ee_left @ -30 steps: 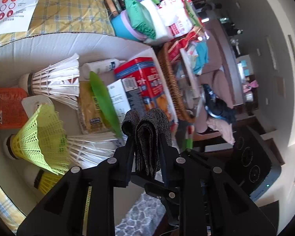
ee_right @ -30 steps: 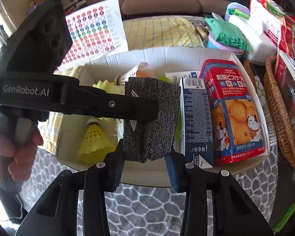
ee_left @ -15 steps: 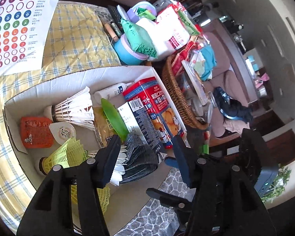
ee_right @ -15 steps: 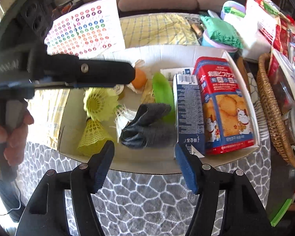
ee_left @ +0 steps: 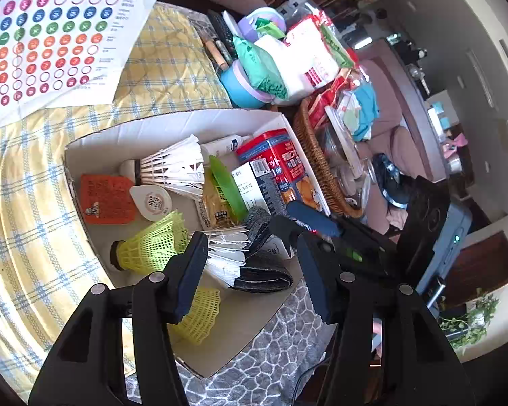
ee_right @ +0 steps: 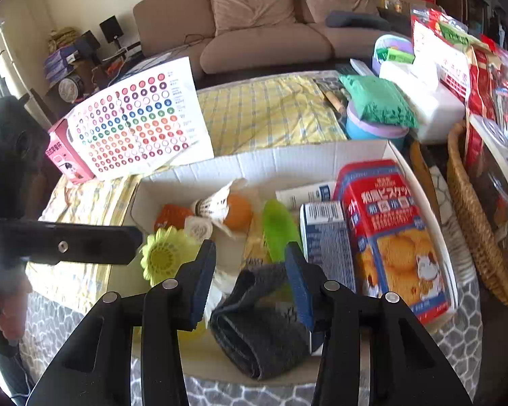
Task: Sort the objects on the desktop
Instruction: 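Carry the grey cloth over the white box with the right gripper, then open the right gripper to drop the grey cloth in the box, then move the left gripper toward the white glove on the tablecloth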
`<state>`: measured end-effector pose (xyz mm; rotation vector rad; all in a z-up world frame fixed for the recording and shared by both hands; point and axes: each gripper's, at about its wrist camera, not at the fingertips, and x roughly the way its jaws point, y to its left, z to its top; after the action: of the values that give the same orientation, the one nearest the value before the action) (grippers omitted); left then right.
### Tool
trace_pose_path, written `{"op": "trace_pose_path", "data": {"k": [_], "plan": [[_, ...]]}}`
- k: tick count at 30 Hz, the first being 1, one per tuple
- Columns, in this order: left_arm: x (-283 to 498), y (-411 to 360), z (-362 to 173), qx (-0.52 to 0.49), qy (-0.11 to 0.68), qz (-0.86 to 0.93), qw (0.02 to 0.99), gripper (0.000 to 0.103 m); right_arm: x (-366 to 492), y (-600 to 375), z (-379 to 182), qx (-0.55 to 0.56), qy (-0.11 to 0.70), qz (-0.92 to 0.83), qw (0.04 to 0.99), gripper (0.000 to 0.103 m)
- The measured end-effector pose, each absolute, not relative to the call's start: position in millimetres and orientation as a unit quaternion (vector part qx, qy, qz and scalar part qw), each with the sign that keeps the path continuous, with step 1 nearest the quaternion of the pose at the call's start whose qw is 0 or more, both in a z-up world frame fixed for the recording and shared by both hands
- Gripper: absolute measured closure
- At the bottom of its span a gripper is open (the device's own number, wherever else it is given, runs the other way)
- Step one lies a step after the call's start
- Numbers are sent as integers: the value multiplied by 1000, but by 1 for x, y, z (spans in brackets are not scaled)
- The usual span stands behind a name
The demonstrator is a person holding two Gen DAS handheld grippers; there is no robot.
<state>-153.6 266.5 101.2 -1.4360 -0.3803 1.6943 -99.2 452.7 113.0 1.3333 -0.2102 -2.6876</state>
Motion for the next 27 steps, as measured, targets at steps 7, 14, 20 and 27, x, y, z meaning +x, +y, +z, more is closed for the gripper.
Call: {"op": "trace_pose_path", "data": {"k": [7, 14, 20, 27], "plan": [[-150, 241, 103, -574, -166, 679, 427, 47, -116, 433, 83, 537, -34, -834, 125, 79], [-133, 248, 107, -565, -113, 688, 441, 43, -86, 442, 75, 591, -60, -792, 141, 78], [-119, 244, 110, -569, -104, 691, 434, 27, -83, 444, 104, 543, -70, -833, 85, 59], [-106, 212, 130, -559, -109, 705, 423, 26, -58, 427, 164, 479, -47, -874, 58, 41]]}}
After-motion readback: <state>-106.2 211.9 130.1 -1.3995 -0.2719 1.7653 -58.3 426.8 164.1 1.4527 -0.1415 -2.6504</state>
